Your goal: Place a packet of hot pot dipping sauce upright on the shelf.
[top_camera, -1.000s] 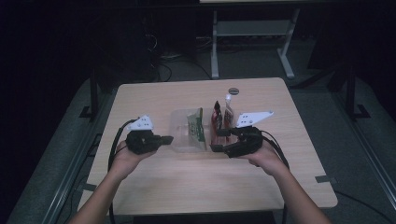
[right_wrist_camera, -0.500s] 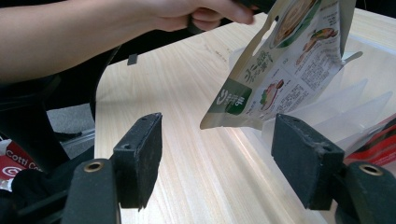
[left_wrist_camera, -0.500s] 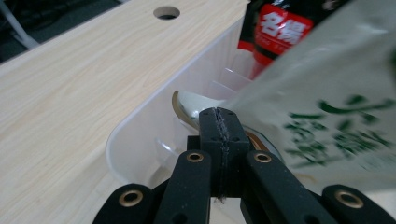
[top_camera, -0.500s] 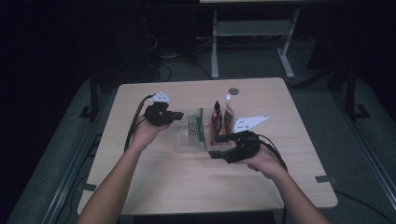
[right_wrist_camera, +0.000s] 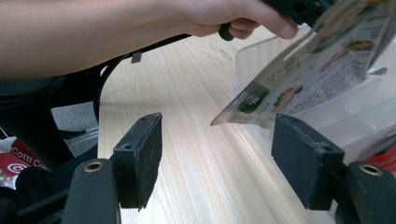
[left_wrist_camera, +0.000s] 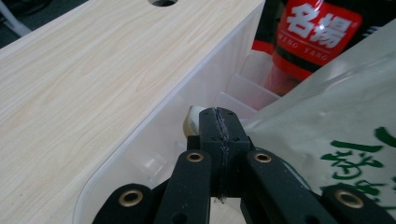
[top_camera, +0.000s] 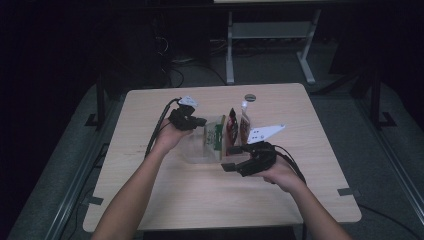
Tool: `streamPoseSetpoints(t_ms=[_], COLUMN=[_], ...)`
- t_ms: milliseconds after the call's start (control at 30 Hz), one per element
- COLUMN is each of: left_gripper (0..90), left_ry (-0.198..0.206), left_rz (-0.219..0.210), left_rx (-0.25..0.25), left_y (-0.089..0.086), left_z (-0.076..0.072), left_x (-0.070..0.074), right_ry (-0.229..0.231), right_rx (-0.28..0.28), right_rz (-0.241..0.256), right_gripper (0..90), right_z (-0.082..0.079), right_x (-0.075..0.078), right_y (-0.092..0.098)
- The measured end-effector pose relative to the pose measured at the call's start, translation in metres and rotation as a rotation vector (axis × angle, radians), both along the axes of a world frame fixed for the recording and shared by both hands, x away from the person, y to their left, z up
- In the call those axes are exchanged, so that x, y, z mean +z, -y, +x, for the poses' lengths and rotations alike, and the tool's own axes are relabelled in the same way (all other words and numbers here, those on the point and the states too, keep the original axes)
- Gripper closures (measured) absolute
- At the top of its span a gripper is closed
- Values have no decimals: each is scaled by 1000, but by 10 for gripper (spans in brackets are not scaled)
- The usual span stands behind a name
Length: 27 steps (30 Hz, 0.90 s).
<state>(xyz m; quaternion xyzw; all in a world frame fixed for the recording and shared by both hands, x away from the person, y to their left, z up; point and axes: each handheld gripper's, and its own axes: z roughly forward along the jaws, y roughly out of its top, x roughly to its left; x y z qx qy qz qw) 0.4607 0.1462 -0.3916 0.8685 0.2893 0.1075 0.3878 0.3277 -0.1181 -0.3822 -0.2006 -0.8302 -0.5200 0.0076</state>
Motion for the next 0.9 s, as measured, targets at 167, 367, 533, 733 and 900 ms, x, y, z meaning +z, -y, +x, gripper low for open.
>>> streamPoseSetpoints(t_ms=[167, 367, 533, 733, 900], left_gripper=[896, 896, 896, 895, 887], left_ry=[1, -8, 1, -7, -17], left_rz=[-25, -83, -84, -112, -132], left_rx=[13, -22, -62, -74, -86], left_y=[-7, -23, -31, -48, -63], left_z=[-2, -19, -48, -82, -109], left_x=[5, 24, 30, 28, 24], right_ry=[1, -2, -6, -14, 2], right_rx=[4, -14, 3, 63, 87], right_rz=[3, 13, 9, -45, -50], right_gripper=[332, 332, 488, 853, 898], right_z=[-2, -2, -5, -6, -1], right_x=[1, 2, 2, -8, -14], right_y=[-1, 5, 7, -6, -18])
